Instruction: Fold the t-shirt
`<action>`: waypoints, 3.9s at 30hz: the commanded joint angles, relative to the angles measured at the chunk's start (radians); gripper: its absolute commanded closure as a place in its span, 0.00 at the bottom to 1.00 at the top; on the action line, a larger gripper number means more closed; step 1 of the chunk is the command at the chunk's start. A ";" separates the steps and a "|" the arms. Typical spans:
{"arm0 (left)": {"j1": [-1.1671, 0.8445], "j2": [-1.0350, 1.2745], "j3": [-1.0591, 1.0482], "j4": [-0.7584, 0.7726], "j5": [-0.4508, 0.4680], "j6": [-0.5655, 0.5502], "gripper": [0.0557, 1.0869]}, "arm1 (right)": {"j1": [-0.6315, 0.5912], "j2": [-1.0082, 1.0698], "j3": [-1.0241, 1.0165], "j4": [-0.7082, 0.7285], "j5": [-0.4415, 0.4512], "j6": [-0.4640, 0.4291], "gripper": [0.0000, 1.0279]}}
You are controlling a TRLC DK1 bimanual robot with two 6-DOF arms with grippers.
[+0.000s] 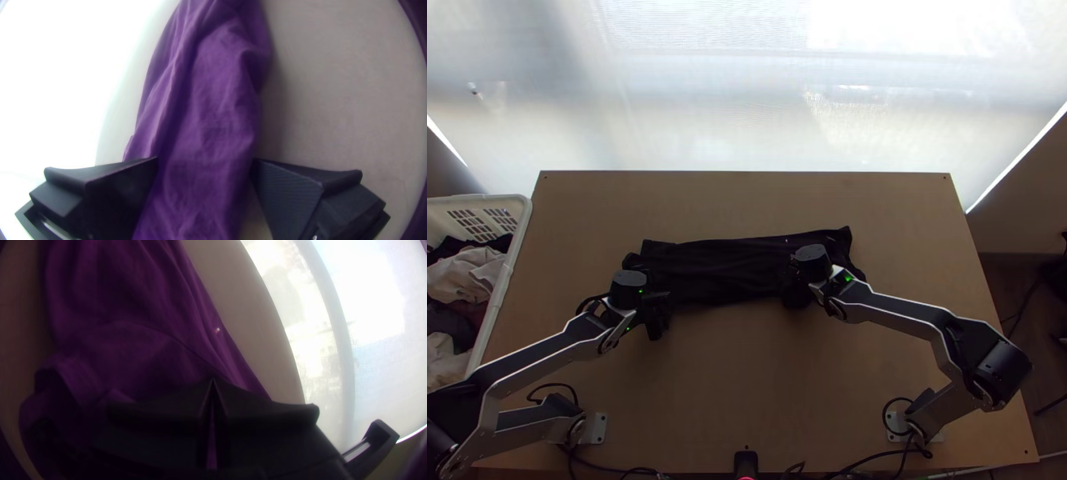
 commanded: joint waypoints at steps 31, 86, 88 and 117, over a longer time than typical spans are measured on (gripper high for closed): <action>0.169 -0.144 -0.101 0.002 -0.013 0.075 0.94 | 0.101 0.050 0.025 -0.011 -0.018 0.123 0.98; -0.420 0.503 0.847 -0.015 -0.114 0.334 0.94 | -0.425 -0.639 -0.098 -0.478 -0.340 0.372 0.98; -0.430 0.545 0.916 -0.048 -0.140 0.334 0.94 | -0.445 -0.654 -0.104 -0.487 -0.348 0.362 0.98; -0.626 0.951 1.176 0.014 -0.275 0.331 0.88 | -0.658 -0.722 -0.172 -0.494 -0.460 0.295 0.98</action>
